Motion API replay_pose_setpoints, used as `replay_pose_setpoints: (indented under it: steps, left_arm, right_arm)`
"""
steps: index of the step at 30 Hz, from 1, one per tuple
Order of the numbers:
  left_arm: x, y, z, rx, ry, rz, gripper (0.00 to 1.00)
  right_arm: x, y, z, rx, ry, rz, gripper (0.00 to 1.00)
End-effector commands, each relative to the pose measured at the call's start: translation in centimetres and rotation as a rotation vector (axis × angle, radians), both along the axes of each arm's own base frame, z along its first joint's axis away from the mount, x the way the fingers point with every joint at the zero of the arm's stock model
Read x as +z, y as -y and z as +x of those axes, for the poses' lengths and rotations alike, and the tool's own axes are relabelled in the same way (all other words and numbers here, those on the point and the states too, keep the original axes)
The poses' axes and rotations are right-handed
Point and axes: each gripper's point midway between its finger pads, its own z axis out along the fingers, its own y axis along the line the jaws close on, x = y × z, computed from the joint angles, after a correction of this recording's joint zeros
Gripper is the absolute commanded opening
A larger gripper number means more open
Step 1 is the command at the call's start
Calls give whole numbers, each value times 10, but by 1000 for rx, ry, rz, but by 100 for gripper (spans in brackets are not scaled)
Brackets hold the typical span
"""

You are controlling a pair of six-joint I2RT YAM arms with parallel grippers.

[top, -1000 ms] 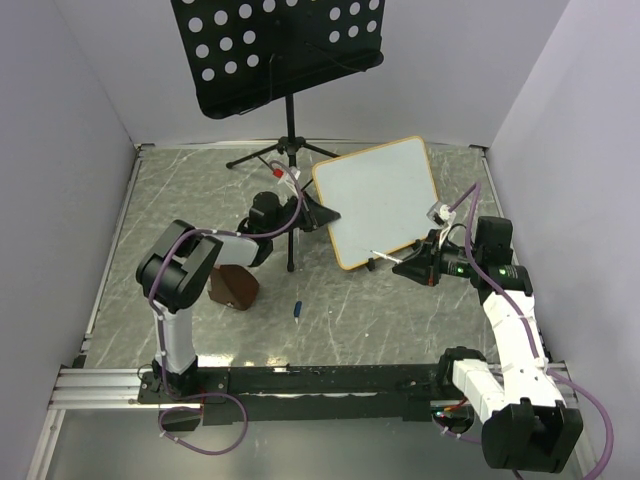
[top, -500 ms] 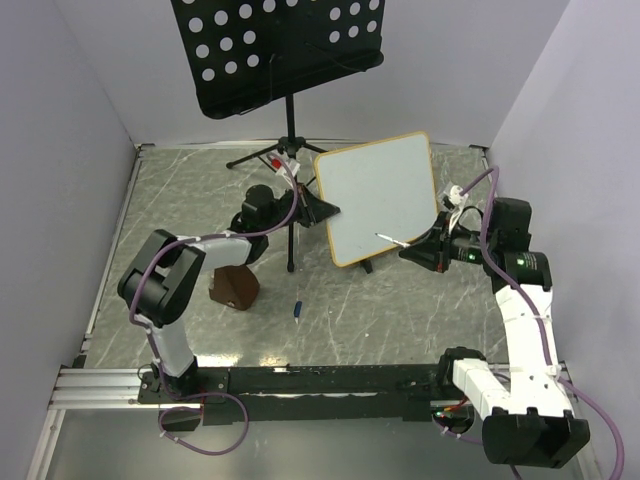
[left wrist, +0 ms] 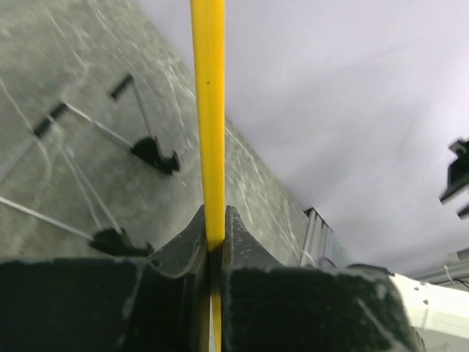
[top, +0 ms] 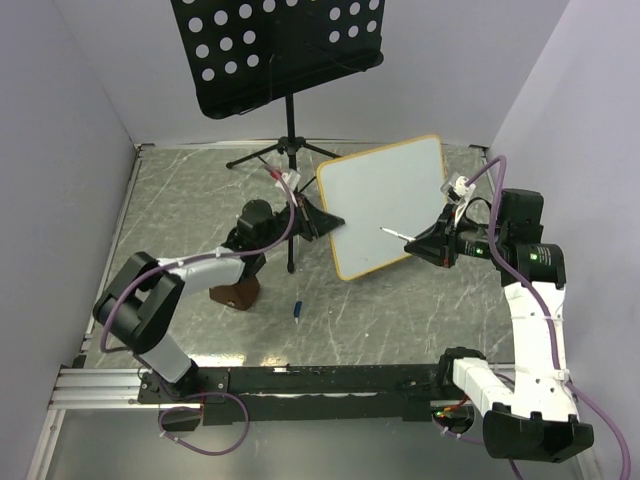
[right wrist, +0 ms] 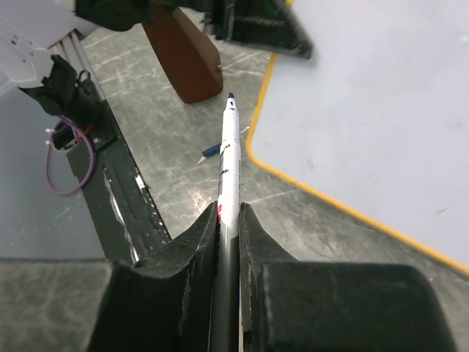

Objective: Write a sentence on the whiteboard
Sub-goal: Place the whiteboard at the center of the board.

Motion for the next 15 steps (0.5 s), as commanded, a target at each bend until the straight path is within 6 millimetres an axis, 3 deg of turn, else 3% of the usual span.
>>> replay_pose_setpoints:
  steps: [1, 6, 15]
  left_arm:
    - [71, 5, -45, -22, 179, -148, 1]
    - [63, 13, -83, -30, 163, -133, 1]
    - [39, 6, -115, 11, 134, -119, 1]
  right_arm:
    - [-2, 7, -5, -32, 4, -54, 0]
    - [-15, 9, -11, -35, 2, -87, 0]
    - [-40, 10, -24, 10, 17, -146, 0]
